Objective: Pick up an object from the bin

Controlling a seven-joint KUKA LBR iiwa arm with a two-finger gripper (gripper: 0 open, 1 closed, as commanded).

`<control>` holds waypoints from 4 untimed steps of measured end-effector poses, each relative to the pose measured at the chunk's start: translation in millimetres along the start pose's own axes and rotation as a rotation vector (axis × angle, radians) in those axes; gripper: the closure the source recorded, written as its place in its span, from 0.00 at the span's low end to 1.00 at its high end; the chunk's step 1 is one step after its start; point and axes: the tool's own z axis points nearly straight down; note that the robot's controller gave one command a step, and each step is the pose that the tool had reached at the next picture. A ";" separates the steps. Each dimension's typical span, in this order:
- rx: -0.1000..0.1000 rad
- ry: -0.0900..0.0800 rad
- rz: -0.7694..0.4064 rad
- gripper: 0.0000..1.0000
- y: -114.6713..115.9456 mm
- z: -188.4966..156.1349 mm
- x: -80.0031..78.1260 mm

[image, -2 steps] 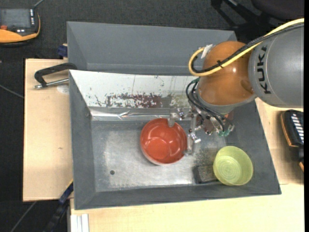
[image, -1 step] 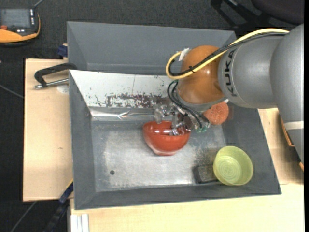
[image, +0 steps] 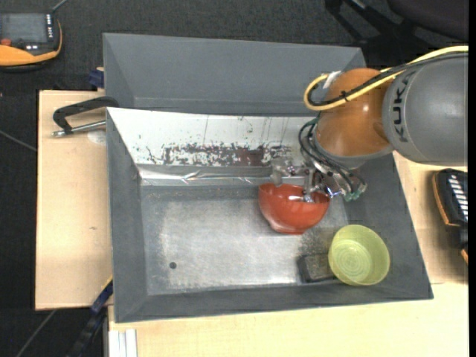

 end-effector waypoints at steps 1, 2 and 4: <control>0.001 -0.006 0.035 0.00 18.5 -0.1 -6.5; 0.001 -0.007 0.035 0.00 18.3 -0.1 -6.4; 0.001 -0.014 0.109 0.00 21.5 -0.2 -3.5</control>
Offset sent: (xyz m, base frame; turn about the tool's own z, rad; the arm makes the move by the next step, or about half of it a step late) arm -0.0027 0.0186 -0.0026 0.0346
